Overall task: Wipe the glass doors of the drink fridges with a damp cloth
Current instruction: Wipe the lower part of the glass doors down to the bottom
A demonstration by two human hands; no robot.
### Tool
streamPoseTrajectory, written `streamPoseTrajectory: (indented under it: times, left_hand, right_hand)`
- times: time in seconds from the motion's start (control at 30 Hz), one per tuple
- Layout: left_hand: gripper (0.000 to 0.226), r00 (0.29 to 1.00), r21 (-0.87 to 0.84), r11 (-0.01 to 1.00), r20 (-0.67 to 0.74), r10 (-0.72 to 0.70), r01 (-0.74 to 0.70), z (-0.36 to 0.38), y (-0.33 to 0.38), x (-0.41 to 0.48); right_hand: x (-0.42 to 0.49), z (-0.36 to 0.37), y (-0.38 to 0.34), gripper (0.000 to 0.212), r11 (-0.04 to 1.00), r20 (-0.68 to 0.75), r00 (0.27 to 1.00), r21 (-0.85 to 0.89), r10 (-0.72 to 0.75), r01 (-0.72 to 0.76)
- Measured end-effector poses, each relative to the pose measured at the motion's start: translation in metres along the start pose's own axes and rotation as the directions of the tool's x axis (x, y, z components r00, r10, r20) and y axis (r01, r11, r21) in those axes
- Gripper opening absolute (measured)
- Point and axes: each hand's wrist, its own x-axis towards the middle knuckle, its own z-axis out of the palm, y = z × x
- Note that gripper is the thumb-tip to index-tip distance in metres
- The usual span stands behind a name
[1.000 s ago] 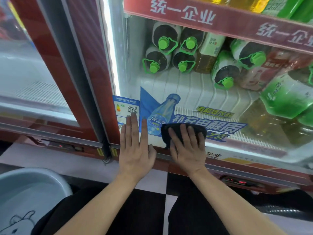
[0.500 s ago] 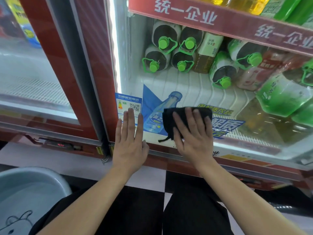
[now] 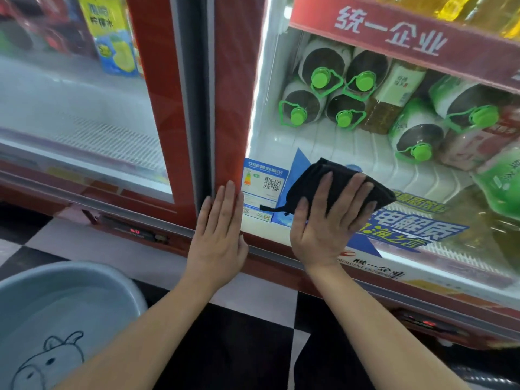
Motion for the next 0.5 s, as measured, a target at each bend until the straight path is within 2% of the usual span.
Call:
streamPoseTrajectory:
  times: [0.2,0.4,0.5]
  left_hand:
    - [0.089,1.0,0.005,1.0,-0.006,0.016,-0.016,0.003,-0.001,0.001]
    - [0.09,0.998,0.019,0.998,-0.019,0.057,-0.056,0.003,-0.008,0.002]
    - [0.089,0.997,0.006,1.0,-0.074,0.016,-0.015,-0.003,-0.012,-0.002]
  right_hand:
    - [-0.039,0.015,-0.006,0.071,0.97,0.102,0.965,-0.012,-0.241,0.244]
    - [-0.047,0.02,-0.009,0.071,0.913,0.202,0.891,0.037,-0.406,0.407]
    - [-0.041,0.017,-0.012,0.068,0.893,0.24,0.862,0.054,-0.447,0.447]
